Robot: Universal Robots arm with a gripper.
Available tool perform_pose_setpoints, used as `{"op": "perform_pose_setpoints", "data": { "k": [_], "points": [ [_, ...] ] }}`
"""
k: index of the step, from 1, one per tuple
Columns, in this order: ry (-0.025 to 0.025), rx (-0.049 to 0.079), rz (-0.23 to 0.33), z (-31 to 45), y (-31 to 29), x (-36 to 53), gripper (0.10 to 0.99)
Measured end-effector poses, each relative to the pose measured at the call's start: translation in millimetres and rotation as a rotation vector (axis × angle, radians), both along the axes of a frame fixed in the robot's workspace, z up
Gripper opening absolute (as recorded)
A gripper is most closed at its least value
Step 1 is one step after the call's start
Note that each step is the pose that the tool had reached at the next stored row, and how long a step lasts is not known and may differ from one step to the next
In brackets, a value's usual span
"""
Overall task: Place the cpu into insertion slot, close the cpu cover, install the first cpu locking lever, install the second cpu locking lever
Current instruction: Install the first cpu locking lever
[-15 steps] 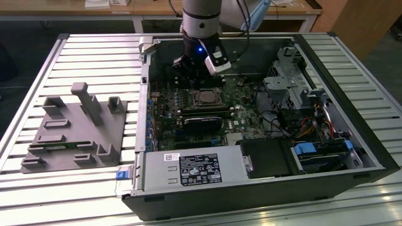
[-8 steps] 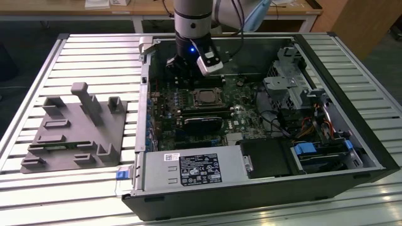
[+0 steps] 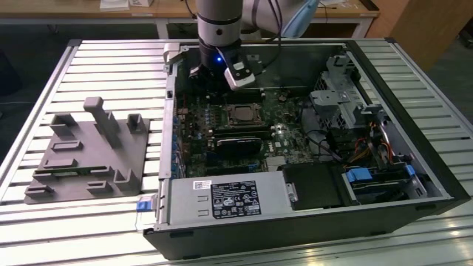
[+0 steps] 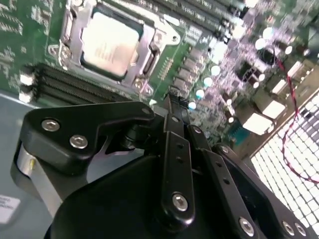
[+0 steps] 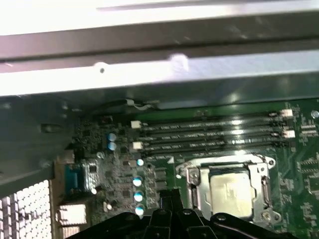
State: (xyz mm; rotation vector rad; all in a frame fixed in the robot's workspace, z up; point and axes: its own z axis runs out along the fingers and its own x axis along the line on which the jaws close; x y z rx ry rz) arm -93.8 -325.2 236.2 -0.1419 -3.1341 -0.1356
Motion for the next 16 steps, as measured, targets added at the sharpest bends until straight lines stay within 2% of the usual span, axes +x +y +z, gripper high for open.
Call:
{"op": "perform_pose_setpoints", "data": {
  "k": [2,8,10,12,16],
  "points": [
    [-0.0013,0.025,0.000,0.0,-0.1,-2.2,0.106],
    [-0.0028,0.120,0.000,-0.1,-0.4,-5.3,0.106],
    [-0.0028,0.145,0.000,-0.1,-0.6,-5.6,0.106],
    [-0.0028,0.155,0.000,-0.1,-0.7,-5.7,0.106],
    [-0.0027,0.155,0.000,-0.1,-0.7,-4.2,0.106]
  ]
}}
